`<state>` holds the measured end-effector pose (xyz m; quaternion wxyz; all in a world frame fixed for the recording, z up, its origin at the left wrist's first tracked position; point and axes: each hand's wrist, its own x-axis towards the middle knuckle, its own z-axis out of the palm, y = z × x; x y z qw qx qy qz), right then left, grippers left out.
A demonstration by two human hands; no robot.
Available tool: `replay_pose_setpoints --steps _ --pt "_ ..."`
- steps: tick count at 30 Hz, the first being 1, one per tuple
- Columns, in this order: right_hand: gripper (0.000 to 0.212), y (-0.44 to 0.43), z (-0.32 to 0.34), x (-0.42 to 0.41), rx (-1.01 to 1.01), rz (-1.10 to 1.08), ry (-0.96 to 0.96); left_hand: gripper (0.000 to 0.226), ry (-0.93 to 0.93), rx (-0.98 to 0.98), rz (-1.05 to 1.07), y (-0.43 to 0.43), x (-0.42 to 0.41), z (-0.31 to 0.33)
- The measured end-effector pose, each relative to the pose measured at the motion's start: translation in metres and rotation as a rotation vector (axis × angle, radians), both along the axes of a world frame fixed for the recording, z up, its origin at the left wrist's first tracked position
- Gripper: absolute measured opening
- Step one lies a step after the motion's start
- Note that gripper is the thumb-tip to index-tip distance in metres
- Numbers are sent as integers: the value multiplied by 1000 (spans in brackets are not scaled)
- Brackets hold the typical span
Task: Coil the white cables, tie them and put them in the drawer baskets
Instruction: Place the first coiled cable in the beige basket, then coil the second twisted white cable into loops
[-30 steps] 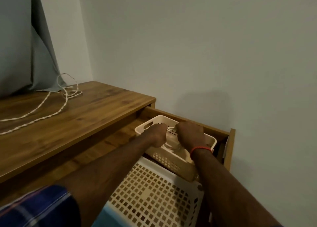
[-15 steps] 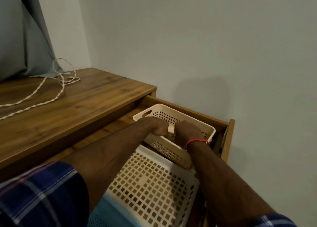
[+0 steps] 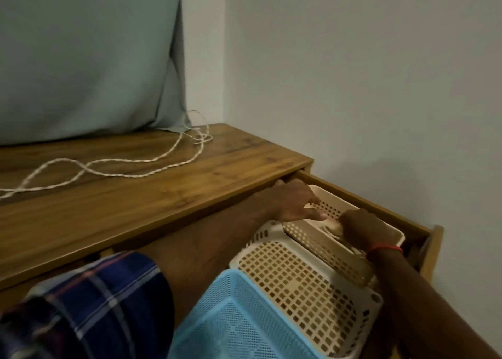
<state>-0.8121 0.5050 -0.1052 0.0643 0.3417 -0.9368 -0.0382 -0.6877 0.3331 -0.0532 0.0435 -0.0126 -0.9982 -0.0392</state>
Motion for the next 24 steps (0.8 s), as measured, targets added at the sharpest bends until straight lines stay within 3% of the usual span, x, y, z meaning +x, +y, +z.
replay_pose_setpoints --steps 5,8,10,14,19,24 --pt "27 0 21 27 22 -33 399 55 30 35 95 -31 72 38" --pt "27 -6 38 53 -19 -8 520 66 70 77 143 -48 111 51" --pt "22 -16 51 70 -34 43 549 75 56 48 171 -58 136 62" --pt "7 -52 82 109 -125 231 547 68 104 21 183 -76 184 78" --pt "17 -114 119 167 -238 476 538 63 169 -22 234 -100 244 85" --pt "24 -187 142 240 -323 701 551 74 206 -24 354 -141 312 88"
